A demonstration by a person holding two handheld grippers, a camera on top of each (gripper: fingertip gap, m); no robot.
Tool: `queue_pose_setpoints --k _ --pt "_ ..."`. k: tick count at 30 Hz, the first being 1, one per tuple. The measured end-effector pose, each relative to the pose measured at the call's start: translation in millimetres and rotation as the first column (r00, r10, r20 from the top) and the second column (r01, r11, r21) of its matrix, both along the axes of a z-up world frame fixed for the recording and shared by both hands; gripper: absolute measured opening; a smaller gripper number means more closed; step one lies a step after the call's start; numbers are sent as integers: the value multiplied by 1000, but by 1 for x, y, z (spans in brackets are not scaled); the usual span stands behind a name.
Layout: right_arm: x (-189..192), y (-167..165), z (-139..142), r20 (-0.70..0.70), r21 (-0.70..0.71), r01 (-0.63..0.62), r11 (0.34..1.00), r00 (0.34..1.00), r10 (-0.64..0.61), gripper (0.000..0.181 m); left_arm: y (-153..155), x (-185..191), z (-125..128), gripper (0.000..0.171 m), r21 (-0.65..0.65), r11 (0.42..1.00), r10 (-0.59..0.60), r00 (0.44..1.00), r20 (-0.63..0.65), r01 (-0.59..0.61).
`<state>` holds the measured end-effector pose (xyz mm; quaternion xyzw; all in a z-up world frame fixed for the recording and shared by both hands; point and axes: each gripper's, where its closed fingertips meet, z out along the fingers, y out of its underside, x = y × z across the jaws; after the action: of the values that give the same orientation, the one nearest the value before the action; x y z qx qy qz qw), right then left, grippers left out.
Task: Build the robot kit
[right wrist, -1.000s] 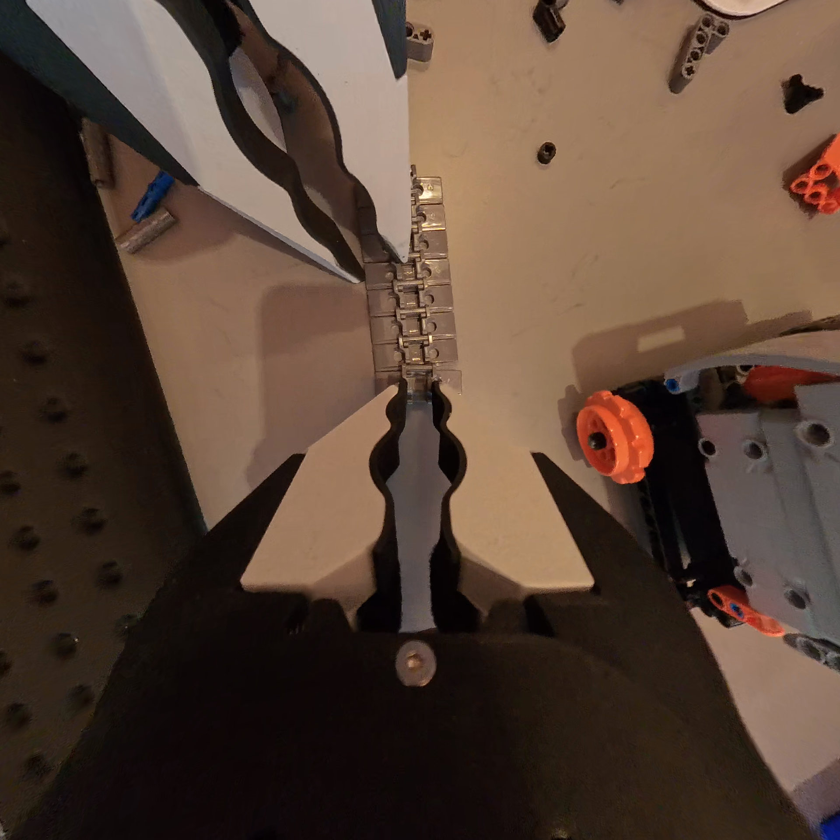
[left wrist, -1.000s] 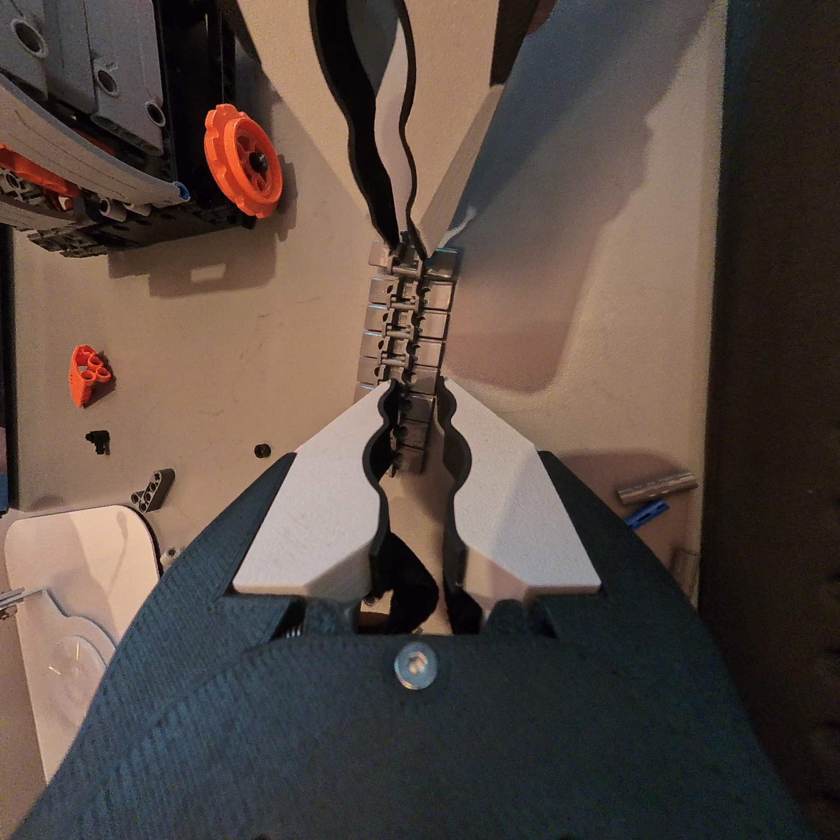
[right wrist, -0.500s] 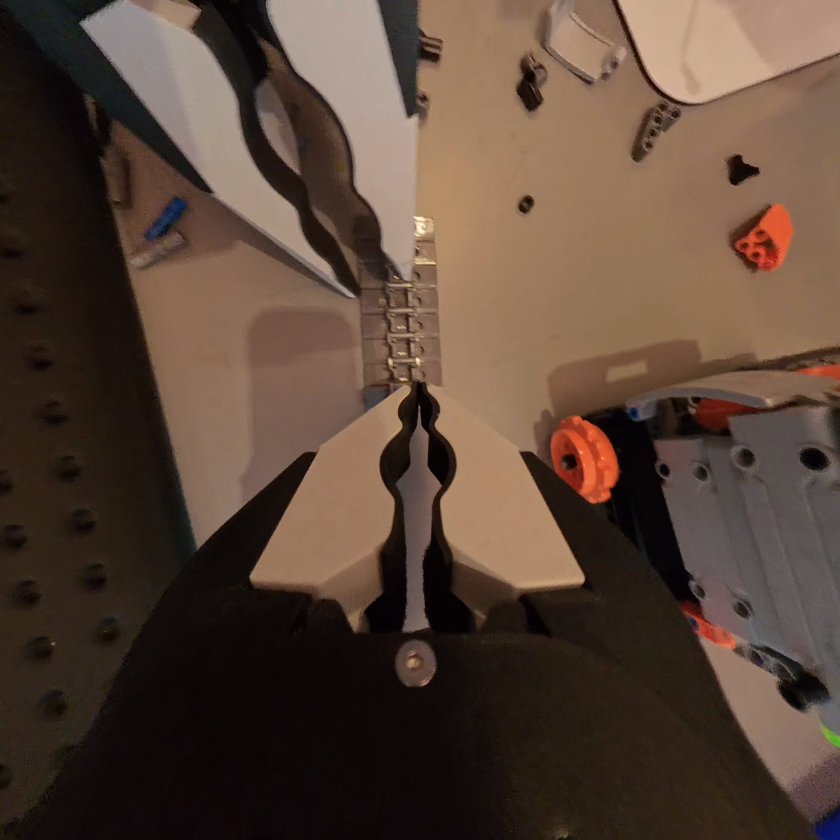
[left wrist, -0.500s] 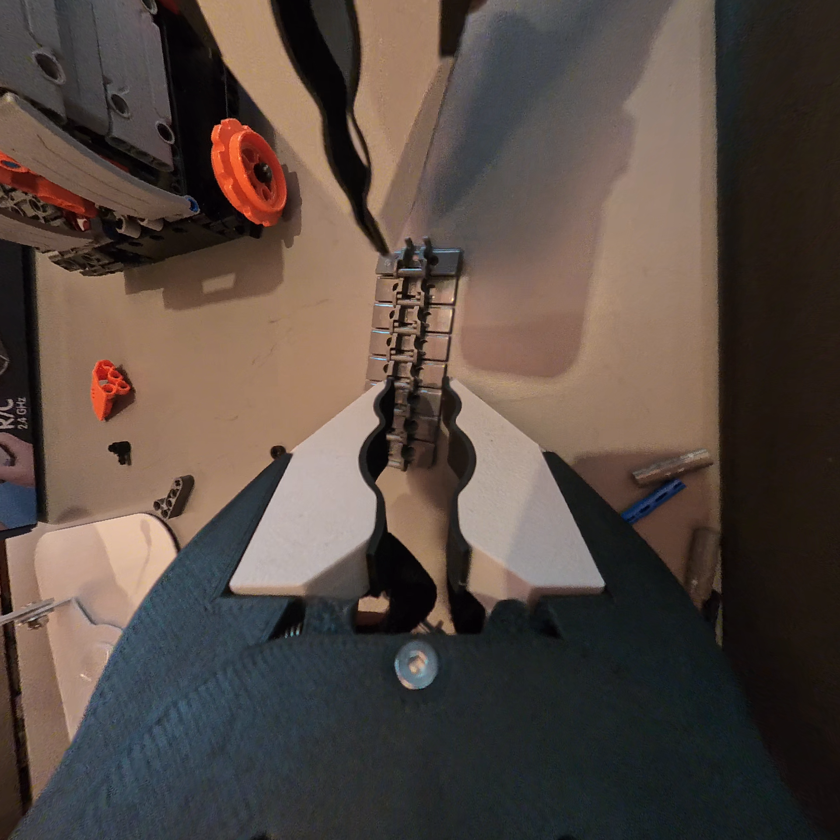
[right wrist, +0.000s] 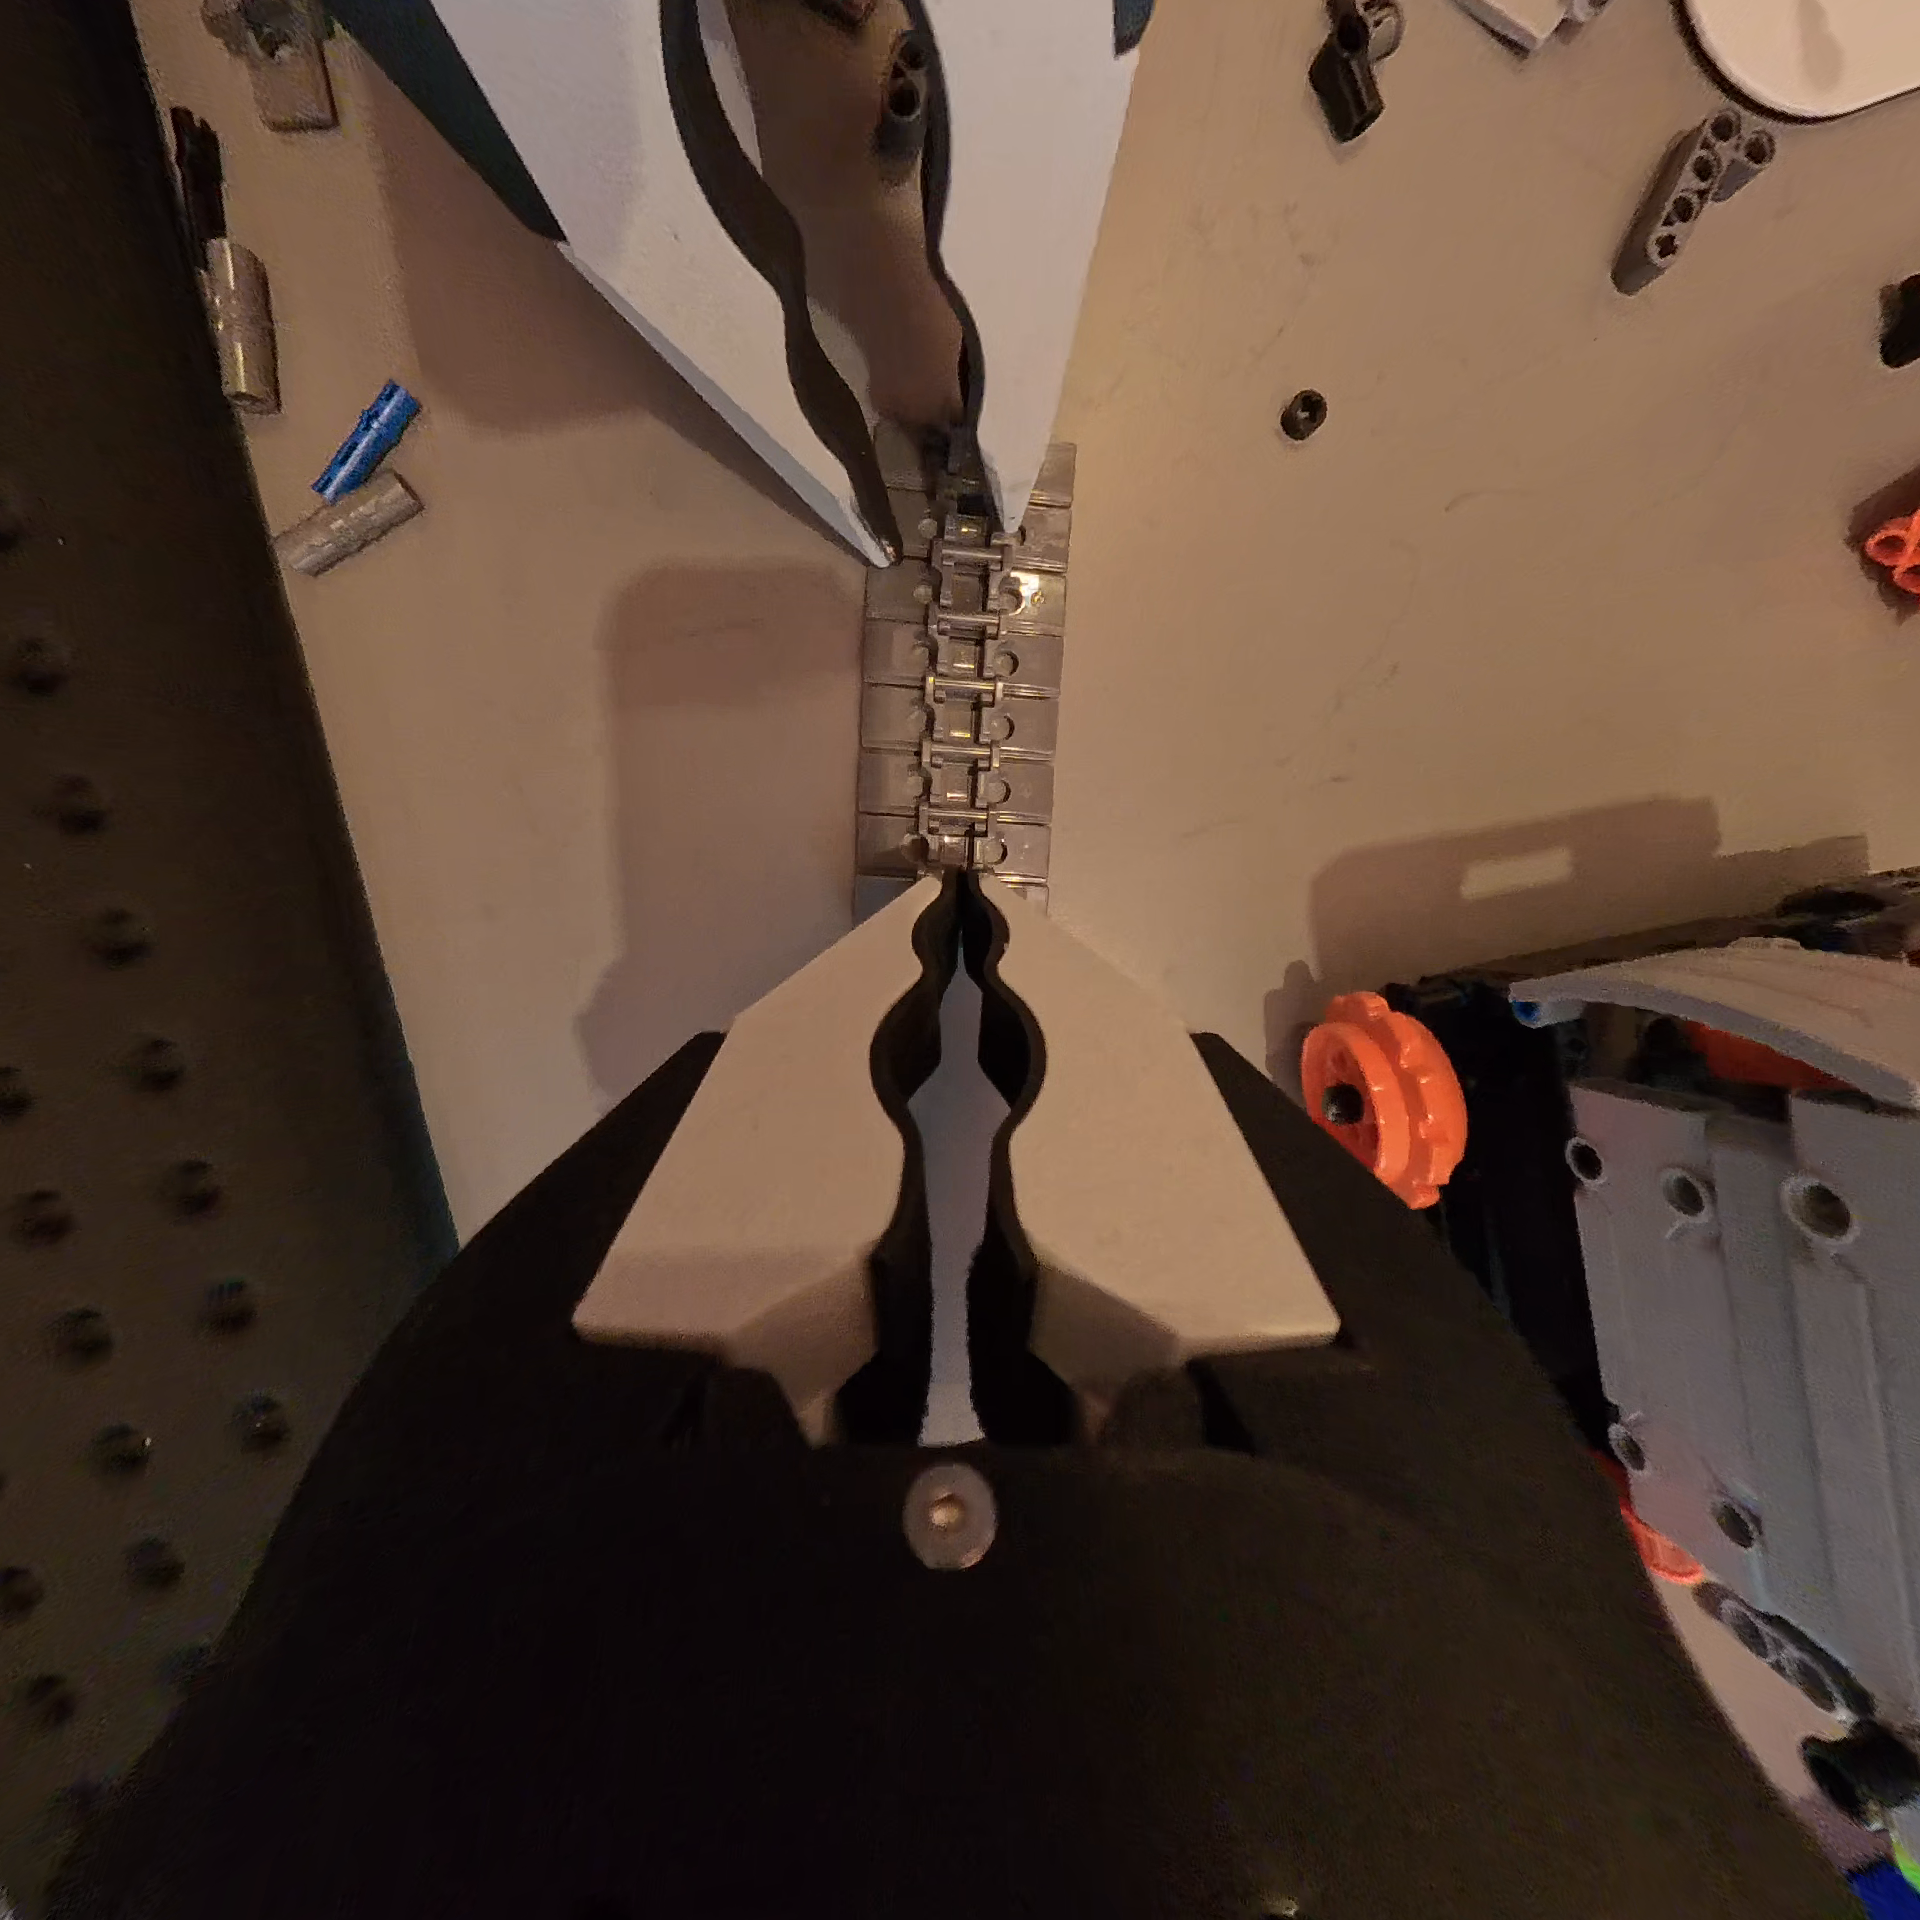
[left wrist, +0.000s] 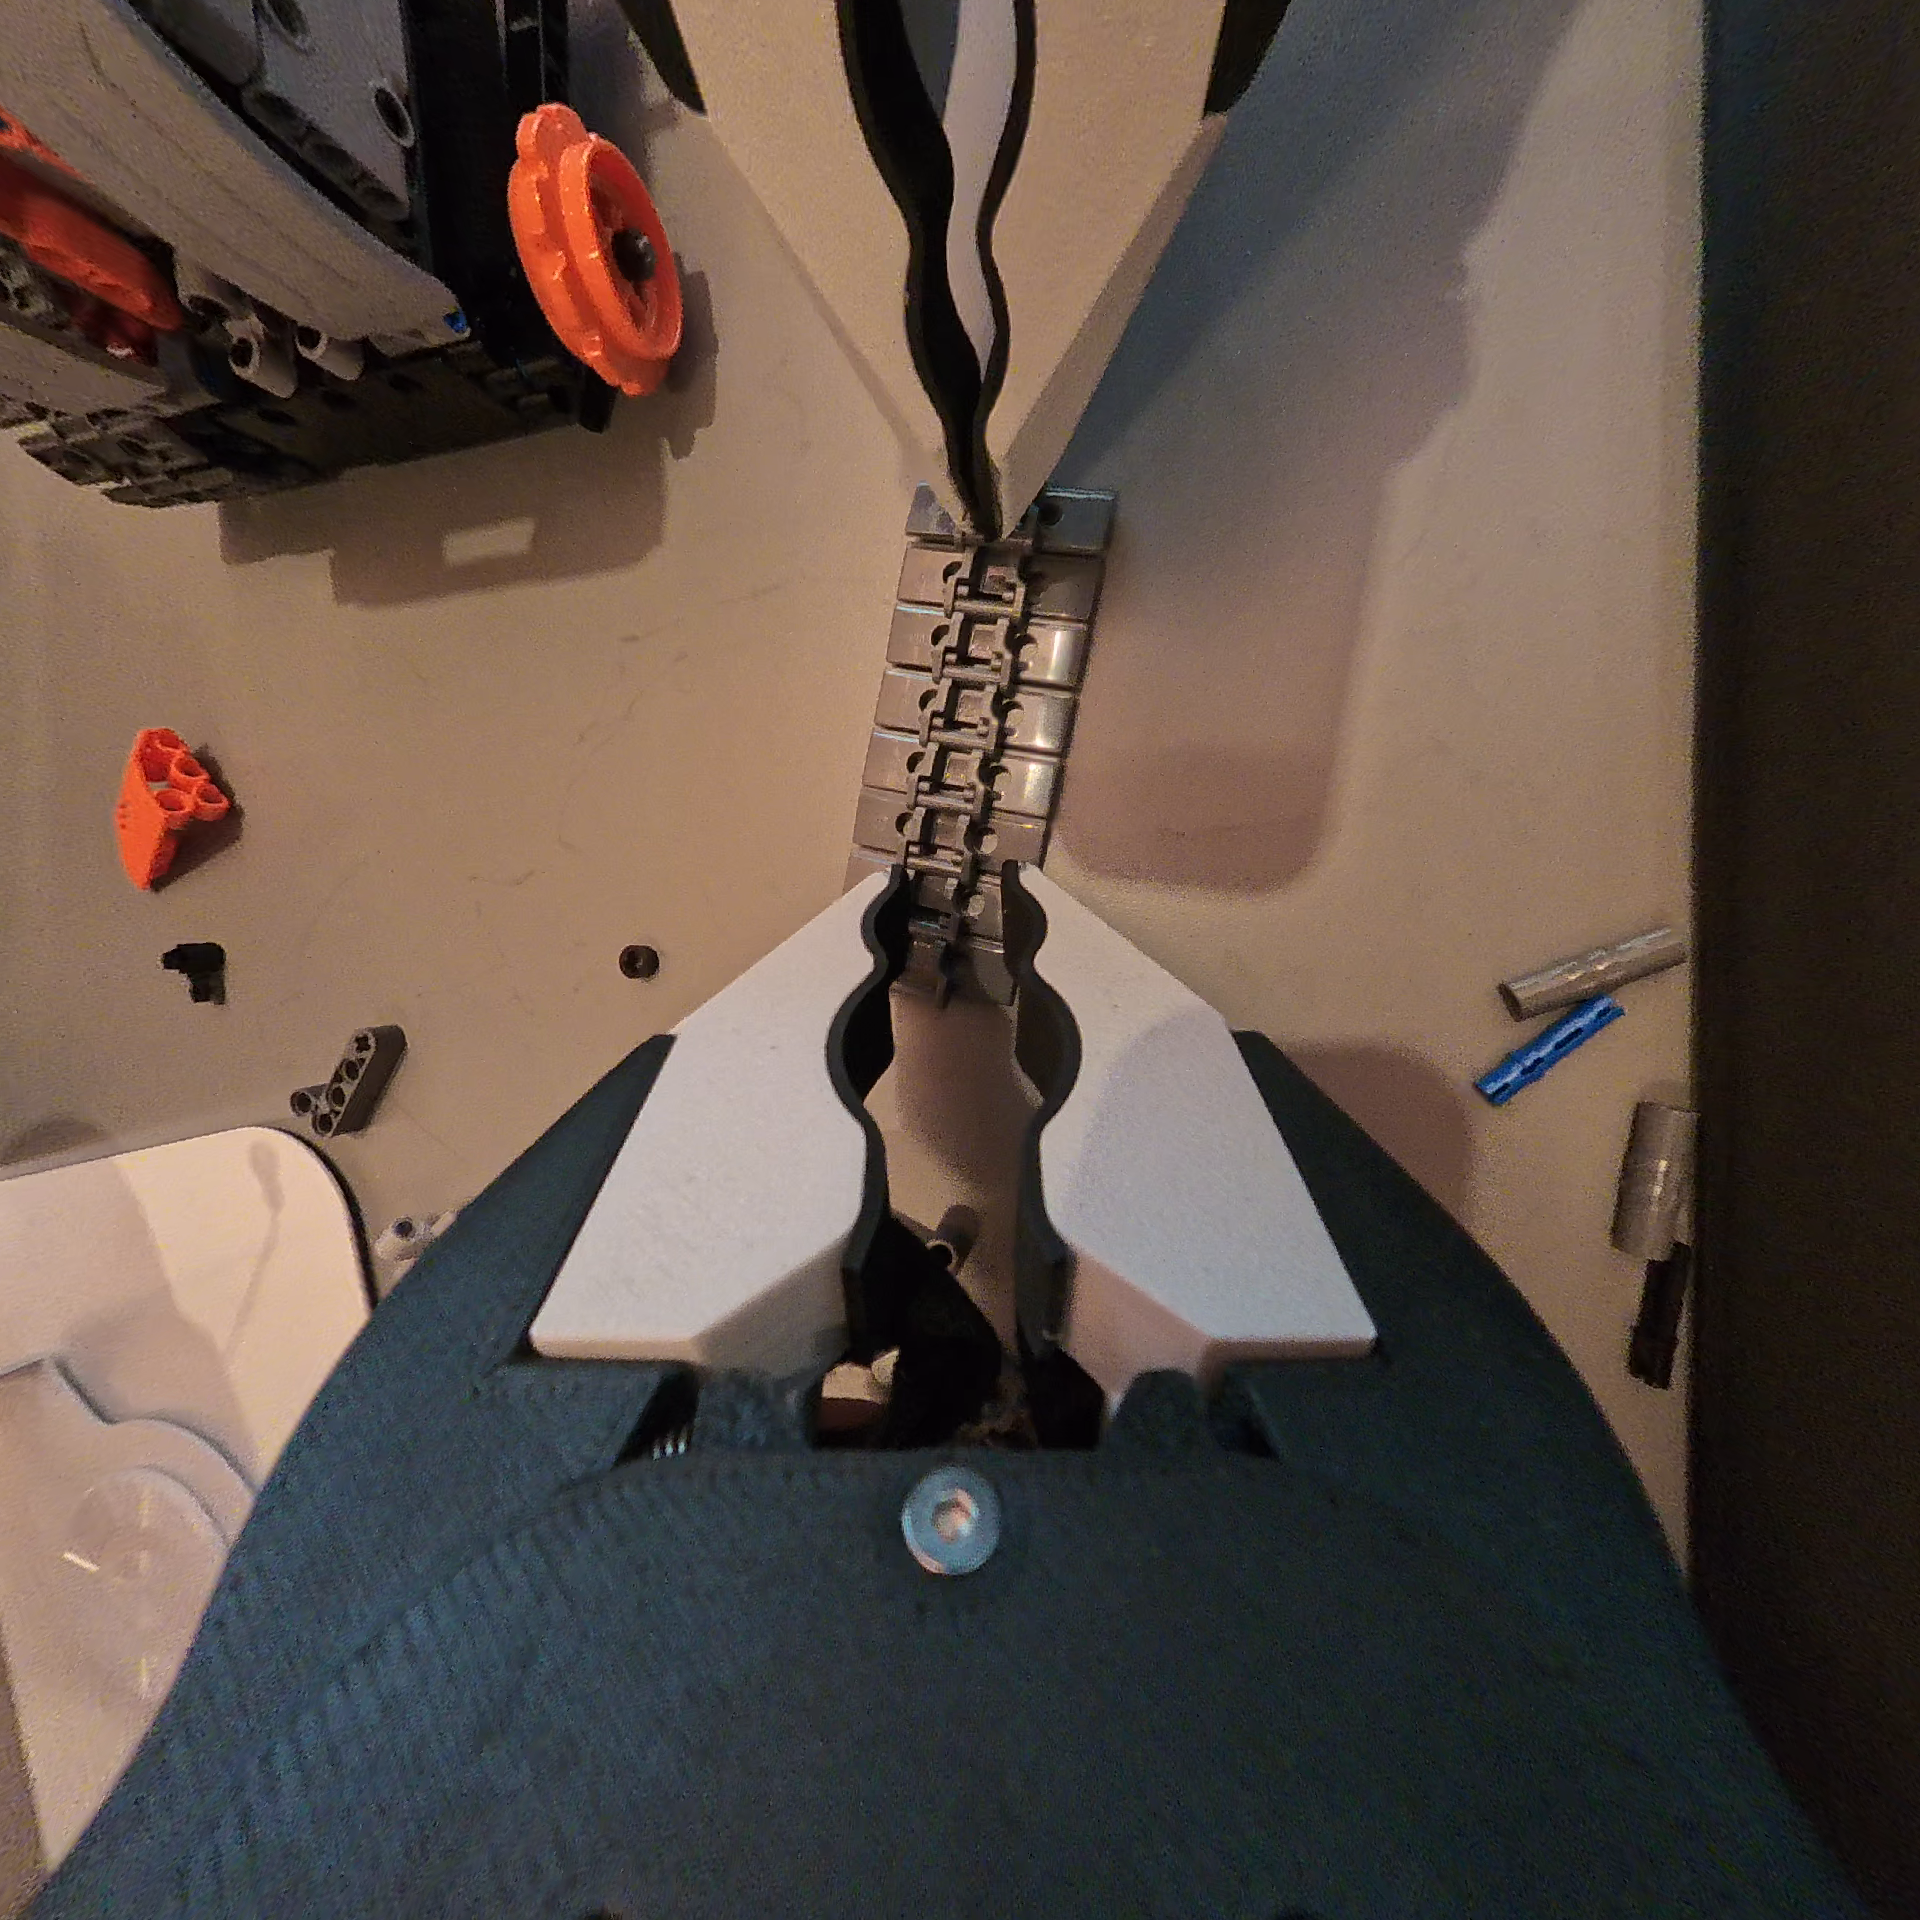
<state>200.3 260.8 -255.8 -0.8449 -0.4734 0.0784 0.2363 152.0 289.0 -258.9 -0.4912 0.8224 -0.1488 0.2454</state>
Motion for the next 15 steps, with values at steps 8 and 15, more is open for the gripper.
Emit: queue_pose_setpoints --k 8,15 --pt "0 0 -1 80 -172 -32 985 996 46 0 -1 -2 0 18 -33 999 -21 1000 5 22" --pt "1 -1 -2 182 -273 -56 960 977 108 0 -2 -3 0 18 -56 998 -36 999 23 37"
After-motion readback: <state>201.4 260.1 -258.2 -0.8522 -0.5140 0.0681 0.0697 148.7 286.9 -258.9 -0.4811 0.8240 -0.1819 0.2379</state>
